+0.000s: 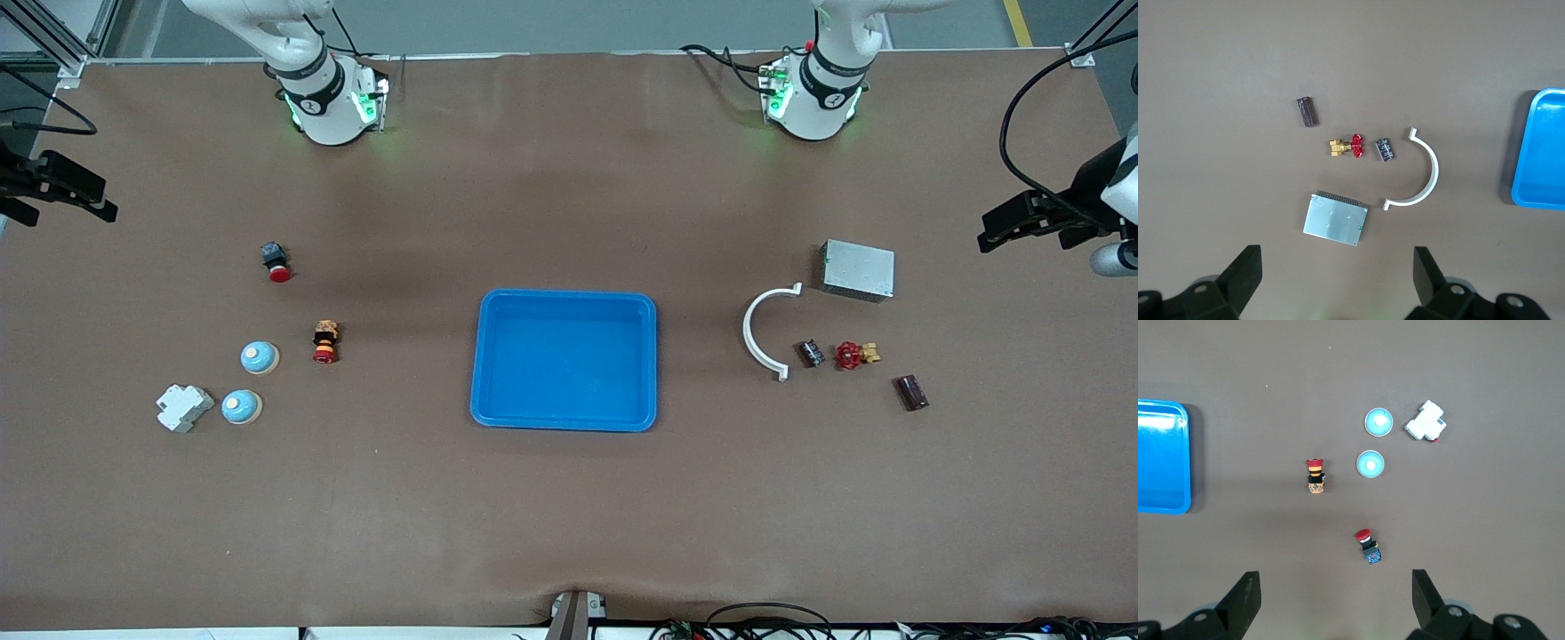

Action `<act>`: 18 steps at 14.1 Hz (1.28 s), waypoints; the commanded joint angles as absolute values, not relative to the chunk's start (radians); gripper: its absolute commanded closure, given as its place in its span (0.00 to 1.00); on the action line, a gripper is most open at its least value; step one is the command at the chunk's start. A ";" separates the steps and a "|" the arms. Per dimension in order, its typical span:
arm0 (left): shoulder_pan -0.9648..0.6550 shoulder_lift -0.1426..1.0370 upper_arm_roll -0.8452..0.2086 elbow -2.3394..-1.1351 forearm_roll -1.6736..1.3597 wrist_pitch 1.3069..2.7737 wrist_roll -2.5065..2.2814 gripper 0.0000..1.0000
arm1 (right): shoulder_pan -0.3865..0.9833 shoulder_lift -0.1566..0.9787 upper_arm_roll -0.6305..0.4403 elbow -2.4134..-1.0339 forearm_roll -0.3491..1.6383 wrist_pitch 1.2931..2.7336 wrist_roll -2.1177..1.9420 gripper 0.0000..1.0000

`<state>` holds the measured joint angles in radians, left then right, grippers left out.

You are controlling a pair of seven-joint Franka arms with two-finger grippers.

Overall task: Place electrolytic capacitor and blue bell in tray
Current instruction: 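Reach the right gripper to a blue bell while the left gripper reaches a capacitor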

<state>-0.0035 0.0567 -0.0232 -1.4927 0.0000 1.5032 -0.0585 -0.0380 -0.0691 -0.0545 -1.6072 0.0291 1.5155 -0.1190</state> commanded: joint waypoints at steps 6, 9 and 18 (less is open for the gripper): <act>0.002 0.051 -0.025 -1.490 0.005 1.500 -0.038 0.00 | -0.028 -0.087 -0.063 -1.632 0.029 1.528 -0.115 0.00; 0.003 0.054 -0.025 -1.489 0.006 1.500 -0.038 0.00 | -0.028 -0.089 -0.063 -1.751 0.031 1.678 -0.115 0.00; 0.003 0.095 -0.017 -1.465 0.015 1.506 -0.044 0.00 | -0.029 0.113 -0.061 -1.879 0.032 1.988 -0.168 0.00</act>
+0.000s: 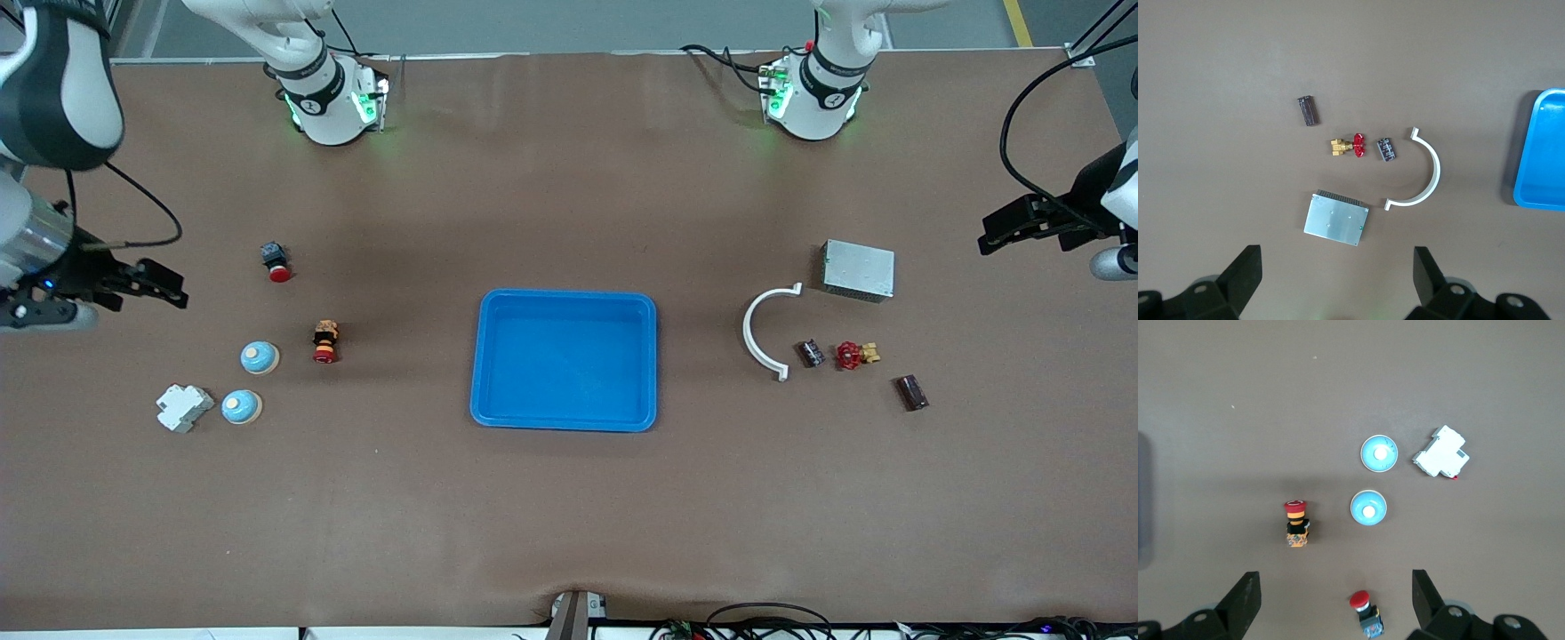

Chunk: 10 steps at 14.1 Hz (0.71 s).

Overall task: Place electrolytic capacitor and blue bell in tray
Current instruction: 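Reach the right gripper to a blue bell while the left gripper reaches a capacitor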

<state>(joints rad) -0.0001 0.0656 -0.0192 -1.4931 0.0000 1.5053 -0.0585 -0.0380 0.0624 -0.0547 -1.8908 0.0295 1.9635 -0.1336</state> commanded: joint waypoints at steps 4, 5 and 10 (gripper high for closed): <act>0.029 0.152 -0.015 -1.459 0.018 1.560 -0.048 0.00 | -0.032 0.237 -0.060 -1.876 0.041 2.098 -0.222 0.00; 0.041 0.170 -0.014 -1.459 0.020 1.578 -0.048 0.00 | -0.032 0.262 -0.060 -1.875 0.060 2.121 -0.225 0.00; 0.095 0.282 -0.015 -1.463 0.021 1.696 -0.051 0.00 | -0.058 0.382 -0.061 -1.864 0.142 2.235 -0.398 0.00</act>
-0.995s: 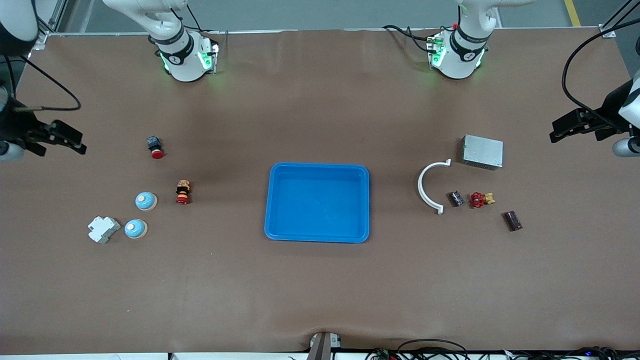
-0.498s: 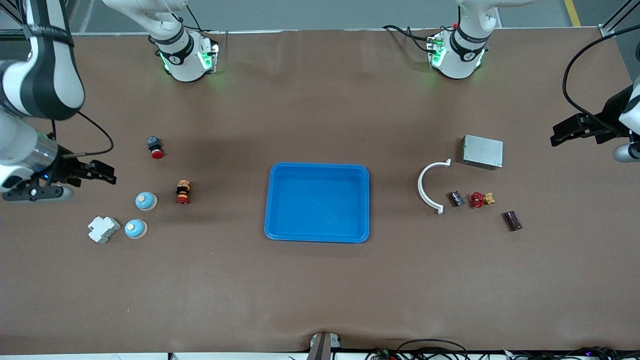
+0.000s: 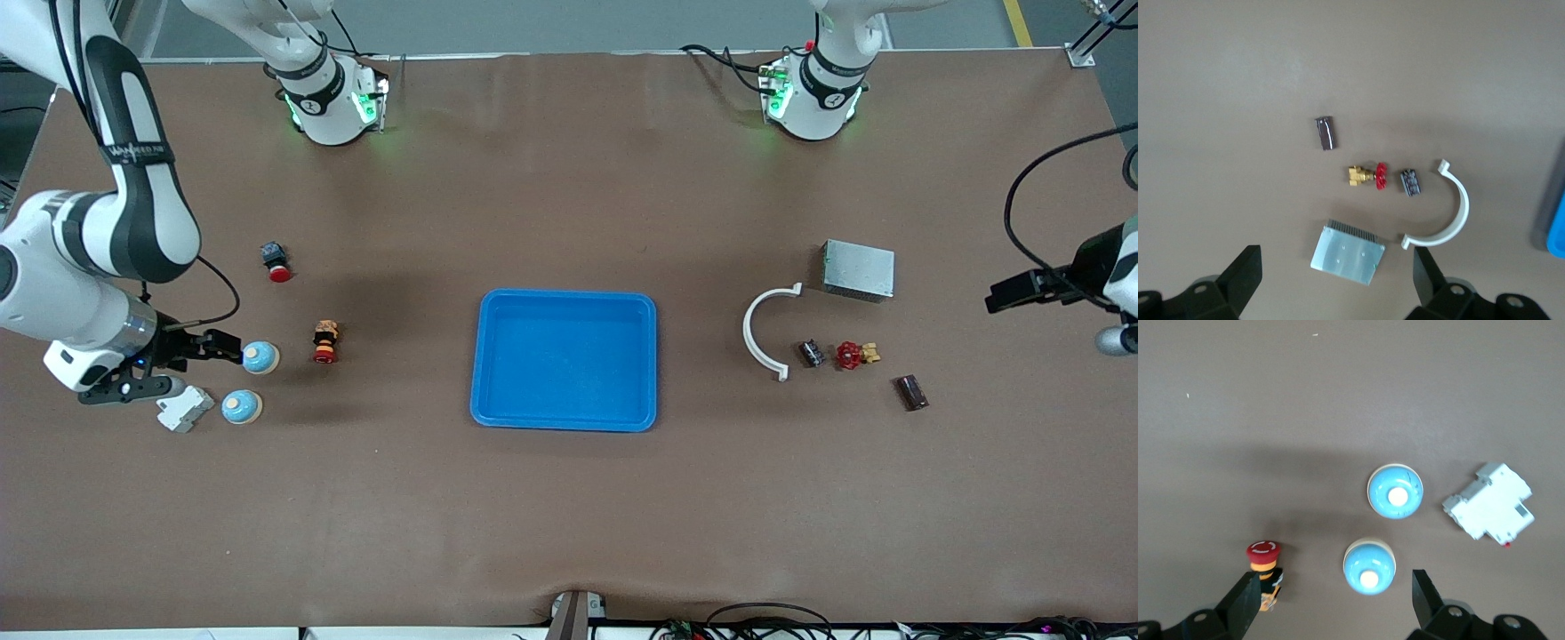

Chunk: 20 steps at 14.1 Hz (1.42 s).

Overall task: Place electrolytic capacitor and blue bell in tray
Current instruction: 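Reach the right gripper to a blue bell while the left gripper reaches a capacitor, then grasp the blue bell with the right gripper while the left gripper grasps the capacitor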

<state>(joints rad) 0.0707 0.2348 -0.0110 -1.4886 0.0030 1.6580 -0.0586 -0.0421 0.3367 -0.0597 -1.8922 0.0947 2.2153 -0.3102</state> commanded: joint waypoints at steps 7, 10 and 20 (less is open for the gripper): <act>0.140 0.429 -0.015 -1.492 0.025 1.813 -0.052 0.00 | -0.060 0.550 -0.060 -1.809 0.146 2.382 -0.534 0.00; 0.161 0.472 -0.015 -1.525 0.023 1.877 -0.061 0.00 | -0.063 0.632 -0.058 -1.735 0.147 2.399 -0.635 0.00; 0.169 0.597 -0.015 -1.618 0.025 2.103 -0.205 0.00 | -0.112 0.660 -0.060 -1.739 0.146 2.404 -0.908 0.00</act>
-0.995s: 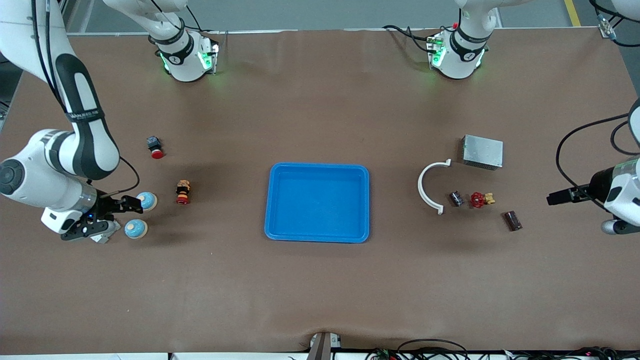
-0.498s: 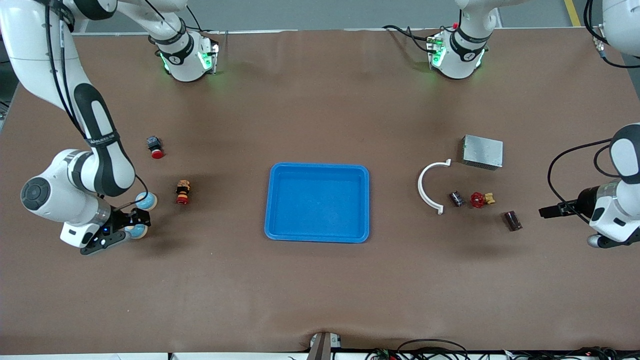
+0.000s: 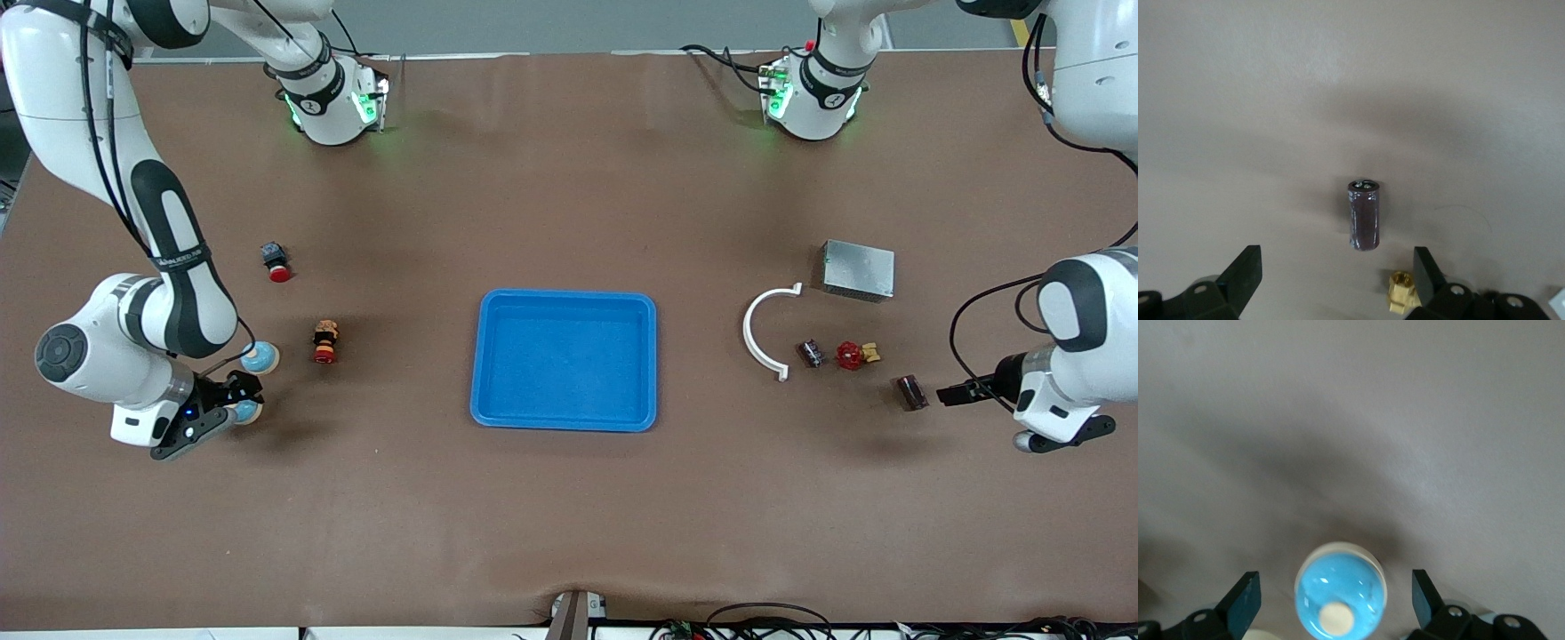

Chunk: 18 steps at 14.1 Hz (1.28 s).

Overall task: Place electrolytic capacitor and blue bell in tray
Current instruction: 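Grasp the blue bell with the right gripper while the left gripper grasps the capacitor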

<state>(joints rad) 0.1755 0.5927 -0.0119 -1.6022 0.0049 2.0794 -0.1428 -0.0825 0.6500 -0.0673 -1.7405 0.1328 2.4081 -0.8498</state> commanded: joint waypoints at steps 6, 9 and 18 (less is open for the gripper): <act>0.160 0.655 -0.018 -1.644 0.023 2.204 -0.359 0.00 | -0.129 0.663 -0.058 -1.778 0.187 2.405 -0.897 0.00; 0.152 0.670 -0.018 -1.652 0.023 2.224 -0.365 0.00 | -0.130 0.670 -0.058 -1.782 0.198 2.405 -0.896 0.00; 0.149 0.719 -0.018 -1.654 0.025 2.233 -0.367 0.00 | -0.107 0.670 -0.058 -1.775 0.219 2.391 -0.861 0.00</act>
<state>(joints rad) 0.1531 0.7168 -0.0197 -1.6461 0.0049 2.2194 -0.3500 -0.1162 0.6742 -0.0608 -1.7824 0.1982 2.4014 -0.8778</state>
